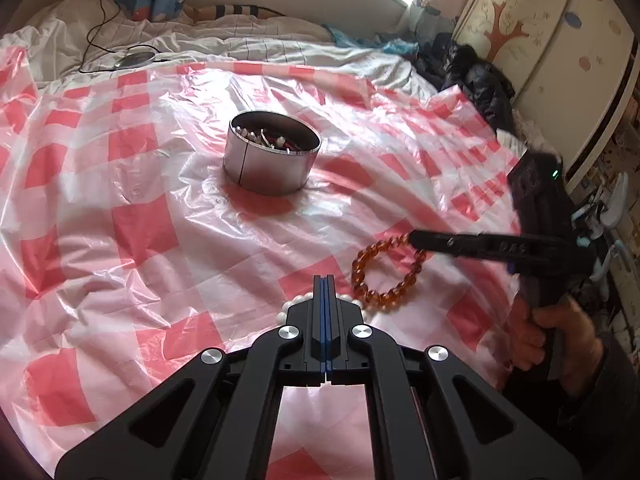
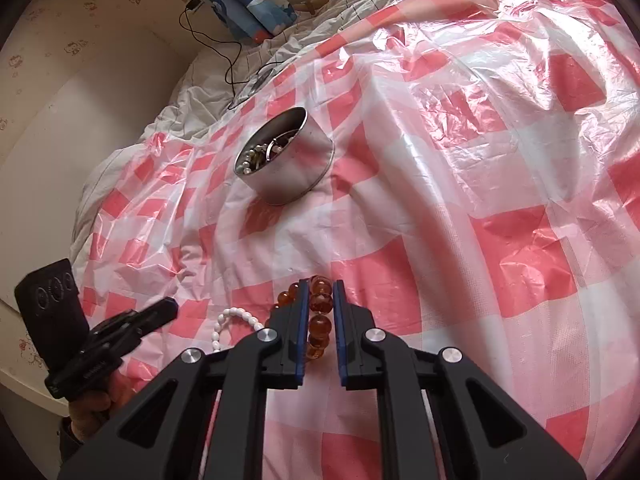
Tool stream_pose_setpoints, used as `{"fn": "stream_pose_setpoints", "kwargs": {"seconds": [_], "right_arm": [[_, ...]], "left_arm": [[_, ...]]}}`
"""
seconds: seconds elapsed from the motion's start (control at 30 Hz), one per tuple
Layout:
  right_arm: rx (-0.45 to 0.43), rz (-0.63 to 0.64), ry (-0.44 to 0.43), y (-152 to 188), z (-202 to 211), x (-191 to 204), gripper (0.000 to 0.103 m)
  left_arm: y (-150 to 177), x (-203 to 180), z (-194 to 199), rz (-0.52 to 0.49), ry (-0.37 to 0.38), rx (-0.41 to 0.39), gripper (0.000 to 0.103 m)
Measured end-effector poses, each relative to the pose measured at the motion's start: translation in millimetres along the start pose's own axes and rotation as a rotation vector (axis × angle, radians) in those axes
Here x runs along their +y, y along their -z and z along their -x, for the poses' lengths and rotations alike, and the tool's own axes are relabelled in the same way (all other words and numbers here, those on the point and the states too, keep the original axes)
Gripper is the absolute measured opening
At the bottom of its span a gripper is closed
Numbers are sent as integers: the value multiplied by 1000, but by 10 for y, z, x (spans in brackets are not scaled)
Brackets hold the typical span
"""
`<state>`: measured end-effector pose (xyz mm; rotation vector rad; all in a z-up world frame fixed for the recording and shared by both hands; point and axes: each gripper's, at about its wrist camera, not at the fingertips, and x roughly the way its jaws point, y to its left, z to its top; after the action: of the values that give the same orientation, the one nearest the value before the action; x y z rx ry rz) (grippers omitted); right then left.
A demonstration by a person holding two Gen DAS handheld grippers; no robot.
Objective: Organize jewelry
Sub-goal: 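Grasp the amber bead bracelet with the right tool while the left tool grasps the white beads, then carry the amber bracelet and white bead strand over the silver tin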
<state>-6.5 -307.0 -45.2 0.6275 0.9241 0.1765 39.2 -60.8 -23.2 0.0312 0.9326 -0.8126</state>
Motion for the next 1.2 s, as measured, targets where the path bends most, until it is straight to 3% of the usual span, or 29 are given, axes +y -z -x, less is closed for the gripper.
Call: {"fn": "stream_pose_setpoints", "kwargs": {"seconds": [0.13, 0.17, 0.2, 0.27, 0.37, 0.4, 0.47, 0.57, 0.67, 0.87, 0.9, 1.0, 1.2], "right_arm": [[15, 24, -7, 15, -18, 74, 13], [22, 27, -12, 20, -31, 79, 13], [34, 28, -13, 25, -57, 85, 13], [56, 28, -5, 38, -102, 92, 21], [71, 50, -4, 54, -159, 122, 27], [83, 59, -4, 67, -185, 137, 27], [90, 81, 18, 84, -209, 164, 27], [61, 80, 52, 67, -155, 135, 27], [76, 114, 92, 83, -198, 161, 27], [102, 424, 354, 298, -478, 570, 27], [100, 455, 379, 325, -501, 613, 22], [108, 377, 295, 276, -448, 521, 12], [30, 37, -61, 48, -103, 86, 12]], "left_arm": [[60, -54, -179, -70, -104, 74, 5], [75, -81, -246, -98, -146, 94, 19], [95, -76, -278, -110, -159, 105, 41], [121, -79, -336, -119, -171, 116, 52], [162, -99, -423, -141, -183, 160, 51], [164, -109, -419, -146, -177, 160, 31], [143, -124, -411, -136, -149, 169, 7], [123, -144, -345, -133, -147, 140, 6], [37, -90, -131, -67, -105, 45, 6], [-106, 96, 239, 47, -56, -137, 6], [-118, 104, 257, 51, -57, -145, 6], [-124, 118, 238, 63, -66, -135, 6], [-134, 133, 253, 70, -51, -143, 6]]}}
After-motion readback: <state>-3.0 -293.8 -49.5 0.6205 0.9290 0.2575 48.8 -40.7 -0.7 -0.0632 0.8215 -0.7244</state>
